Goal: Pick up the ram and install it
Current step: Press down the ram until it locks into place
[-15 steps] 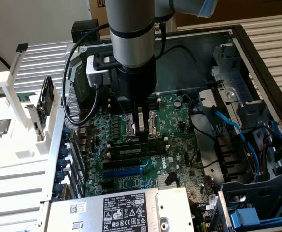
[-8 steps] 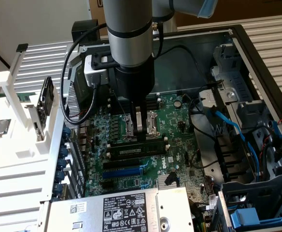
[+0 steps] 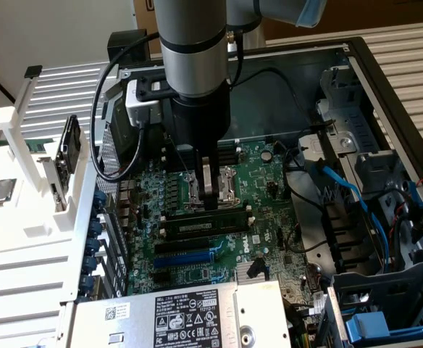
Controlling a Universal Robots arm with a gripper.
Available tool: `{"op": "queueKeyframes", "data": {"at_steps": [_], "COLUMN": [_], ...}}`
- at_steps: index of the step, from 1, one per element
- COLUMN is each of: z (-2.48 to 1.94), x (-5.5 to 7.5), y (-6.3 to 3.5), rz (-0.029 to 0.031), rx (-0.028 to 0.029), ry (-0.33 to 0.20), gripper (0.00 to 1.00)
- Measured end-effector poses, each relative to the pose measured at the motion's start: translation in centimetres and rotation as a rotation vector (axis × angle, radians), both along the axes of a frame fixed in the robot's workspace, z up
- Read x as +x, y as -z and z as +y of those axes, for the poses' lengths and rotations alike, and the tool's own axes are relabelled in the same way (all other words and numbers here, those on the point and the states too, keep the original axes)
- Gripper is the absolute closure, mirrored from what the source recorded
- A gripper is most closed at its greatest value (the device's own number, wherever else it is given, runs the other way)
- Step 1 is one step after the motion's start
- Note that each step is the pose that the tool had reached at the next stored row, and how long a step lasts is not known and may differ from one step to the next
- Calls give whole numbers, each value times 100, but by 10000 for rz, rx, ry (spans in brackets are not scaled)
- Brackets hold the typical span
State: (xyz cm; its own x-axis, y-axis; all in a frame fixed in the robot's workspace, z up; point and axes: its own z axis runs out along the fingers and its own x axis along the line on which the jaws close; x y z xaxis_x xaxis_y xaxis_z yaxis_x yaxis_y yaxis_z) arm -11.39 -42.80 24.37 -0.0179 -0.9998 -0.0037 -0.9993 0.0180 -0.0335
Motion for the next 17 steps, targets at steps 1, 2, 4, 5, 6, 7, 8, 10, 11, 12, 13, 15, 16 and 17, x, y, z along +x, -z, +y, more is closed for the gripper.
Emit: {"op": "queueKeyframes", "data": {"at_steps": [1,2,4,5,6,7,8,10,11,12,13,15,16,17], "z": [2,2,2,2,2,2,2,2,2,2,2,2,2,2], "x": [-3,-12,-23,-26,-29,-29,-30,-33,-35,-36,-39,-47,-49,-49], "y": [2,5,12,16,21,26,33,49,56,63,69,76,82,86], "rz": [4,9,9,8,8,8,8,8,9,8,9,10,9,8], "rx": [-7,-12,-11,-11,-11,-10,-11,-10,-11,-11,-12,-13,-12,-10], "ry": [0,0,0,0,0,-2,-2,0,0,0,0,1,-1,-1], "gripper": [90,90,90,90,90,90,90,90,90,90,90,90,90,90]}}
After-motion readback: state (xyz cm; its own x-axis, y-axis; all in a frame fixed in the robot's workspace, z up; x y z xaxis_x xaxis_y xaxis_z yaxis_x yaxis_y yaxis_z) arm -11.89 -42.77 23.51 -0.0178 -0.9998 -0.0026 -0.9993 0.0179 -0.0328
